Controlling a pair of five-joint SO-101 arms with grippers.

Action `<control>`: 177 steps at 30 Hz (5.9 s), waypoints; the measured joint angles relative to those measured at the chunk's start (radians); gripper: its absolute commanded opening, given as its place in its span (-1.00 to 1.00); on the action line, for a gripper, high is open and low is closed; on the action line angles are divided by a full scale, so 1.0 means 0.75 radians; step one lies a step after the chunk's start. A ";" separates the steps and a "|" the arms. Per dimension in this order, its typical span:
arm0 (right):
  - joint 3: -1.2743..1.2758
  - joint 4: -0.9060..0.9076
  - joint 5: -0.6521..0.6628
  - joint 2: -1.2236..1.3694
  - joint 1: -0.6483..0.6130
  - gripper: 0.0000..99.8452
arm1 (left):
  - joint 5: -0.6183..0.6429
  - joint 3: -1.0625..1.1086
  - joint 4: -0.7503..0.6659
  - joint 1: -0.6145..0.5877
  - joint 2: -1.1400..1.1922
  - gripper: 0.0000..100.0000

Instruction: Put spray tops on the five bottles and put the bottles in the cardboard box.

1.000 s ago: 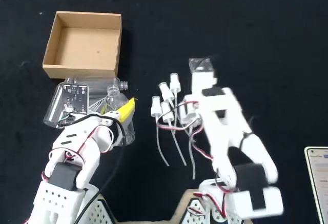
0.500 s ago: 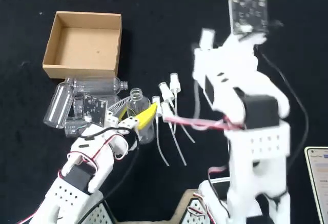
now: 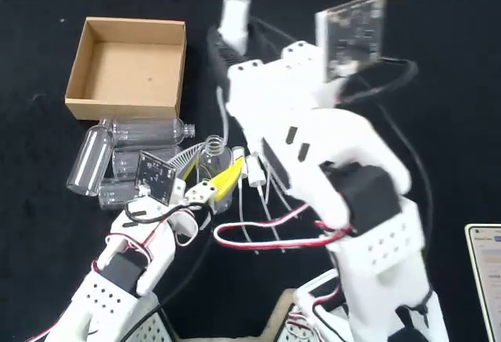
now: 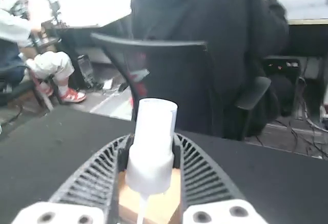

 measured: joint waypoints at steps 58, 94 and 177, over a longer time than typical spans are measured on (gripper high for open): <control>0.996 -0.131 0.215 -0.397 -0.082 -0.97 | -0.018 0.006 0.000 0.049 0.000 -0.80; 0.882 0.129 0.258 -0.902 0.068 -0.66 | -0.018 -0.004 -0.012 -0.008 0.000 -0.79; 1.766 -0.522 0.039 -0.886 0.127 -0.66 | -0.227 -2.883 -1.076 -0.949 3.539 -0.79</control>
